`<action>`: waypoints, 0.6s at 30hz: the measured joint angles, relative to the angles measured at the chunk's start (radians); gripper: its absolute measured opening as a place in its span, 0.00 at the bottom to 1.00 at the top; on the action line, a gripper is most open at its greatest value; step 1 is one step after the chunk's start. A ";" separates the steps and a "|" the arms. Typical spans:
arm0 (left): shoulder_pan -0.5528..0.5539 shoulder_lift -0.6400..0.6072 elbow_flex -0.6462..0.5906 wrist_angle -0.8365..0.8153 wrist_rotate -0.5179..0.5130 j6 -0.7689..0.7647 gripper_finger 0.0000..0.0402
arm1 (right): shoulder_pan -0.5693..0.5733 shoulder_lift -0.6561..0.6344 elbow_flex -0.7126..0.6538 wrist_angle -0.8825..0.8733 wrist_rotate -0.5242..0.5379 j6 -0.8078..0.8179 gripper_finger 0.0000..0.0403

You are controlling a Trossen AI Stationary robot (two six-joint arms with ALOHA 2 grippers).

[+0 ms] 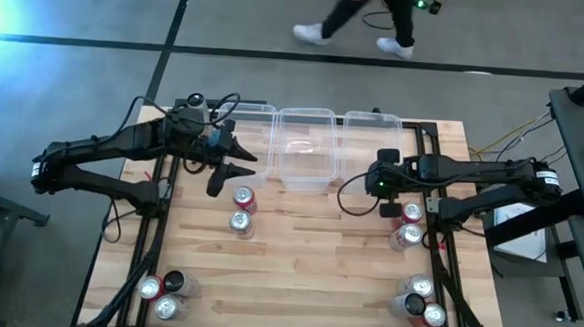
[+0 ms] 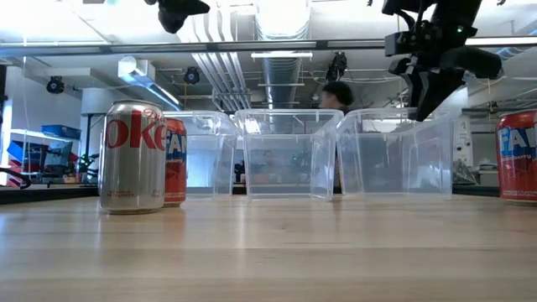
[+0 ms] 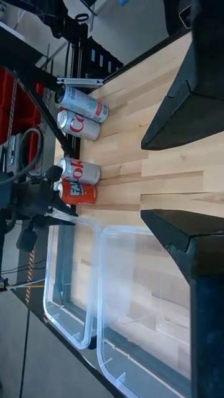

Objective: Sort soda cans
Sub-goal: Adjust the right transparent bin on the table

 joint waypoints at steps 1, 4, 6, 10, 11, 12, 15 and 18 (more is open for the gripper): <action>-0.001 -0.001 0.000 0.000 0.000 0.000 0.38 | 0.000 0.000 0.001 -0.002 0.004 -0.004 0.22; -0.001 -0.004 0.000 0.000 0.000 0.000 0.38 | -0.001 0.000 0.002 -0.010 0.008 -0.022 0.22; -0.002 -0.005 0.000 0.000 0.000 0.000 0.38 | -0.001 0.000 0.002 -0.022 0.009 -0.034 0.21; -0.002 -0.005 0.000 -0.001 0.001 0.000 0.38 | -0.001 0.000 0.002 -0.044 0.024 -0.039 0.17; -0.002 -0.005 0.000 -0.001 0.001 0.000 0.38 | -0.001 0.000 0.002 -0.044 0.024 -0.040 0.17; -0.002 -0.005 0.000 -0.001 0.001 0.000 0.38 | 0.000 0.000 0.002 -0.044 0.025 -0.040 0.16; -0.002 -0.005 0.000 -0.001 0.001 0.000 0.38 | 0.000 0.000 0.002 -0.046 0.027 -0.060 0.16; -0.002 -0.005 0.000 -0.001 0.001 0.000 0.38 | 0.000 0.000 0.002 -0.044 0.027 -0.059 0.19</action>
